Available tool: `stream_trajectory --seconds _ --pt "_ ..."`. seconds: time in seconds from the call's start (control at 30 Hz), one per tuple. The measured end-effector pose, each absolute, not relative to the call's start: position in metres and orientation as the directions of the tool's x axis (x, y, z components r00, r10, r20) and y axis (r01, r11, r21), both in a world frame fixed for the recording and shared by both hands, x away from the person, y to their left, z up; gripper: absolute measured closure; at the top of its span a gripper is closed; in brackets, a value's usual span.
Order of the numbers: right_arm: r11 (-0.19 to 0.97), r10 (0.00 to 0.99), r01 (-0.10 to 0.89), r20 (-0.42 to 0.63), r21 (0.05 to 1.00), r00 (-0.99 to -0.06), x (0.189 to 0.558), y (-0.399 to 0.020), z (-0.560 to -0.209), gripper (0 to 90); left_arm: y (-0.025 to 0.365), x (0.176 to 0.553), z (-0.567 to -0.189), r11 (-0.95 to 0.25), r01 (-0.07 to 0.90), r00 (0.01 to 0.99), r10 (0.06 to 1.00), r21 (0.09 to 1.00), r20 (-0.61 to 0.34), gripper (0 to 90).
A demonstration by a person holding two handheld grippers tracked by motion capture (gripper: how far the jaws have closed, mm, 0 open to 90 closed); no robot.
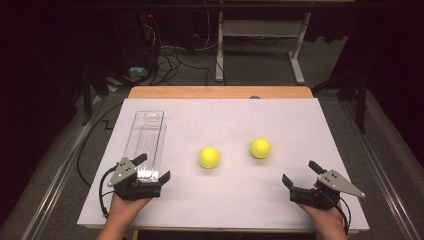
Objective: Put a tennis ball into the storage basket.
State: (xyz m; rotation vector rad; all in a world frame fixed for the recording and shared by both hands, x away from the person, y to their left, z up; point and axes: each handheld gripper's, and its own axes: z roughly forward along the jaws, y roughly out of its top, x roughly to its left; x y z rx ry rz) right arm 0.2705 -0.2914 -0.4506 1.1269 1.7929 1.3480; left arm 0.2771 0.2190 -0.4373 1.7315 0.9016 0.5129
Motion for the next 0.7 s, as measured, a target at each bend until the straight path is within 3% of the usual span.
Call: stream_trajectory --seconds 0.7 --pt "0.128 0.892 0.270 0.008 0.954 -0.451 0.271 -0.290 -0.453 0.0 0.202 0.275 -0.431 -0.148 0.309 0.657 0.747 0.940 -0.098 0.4"
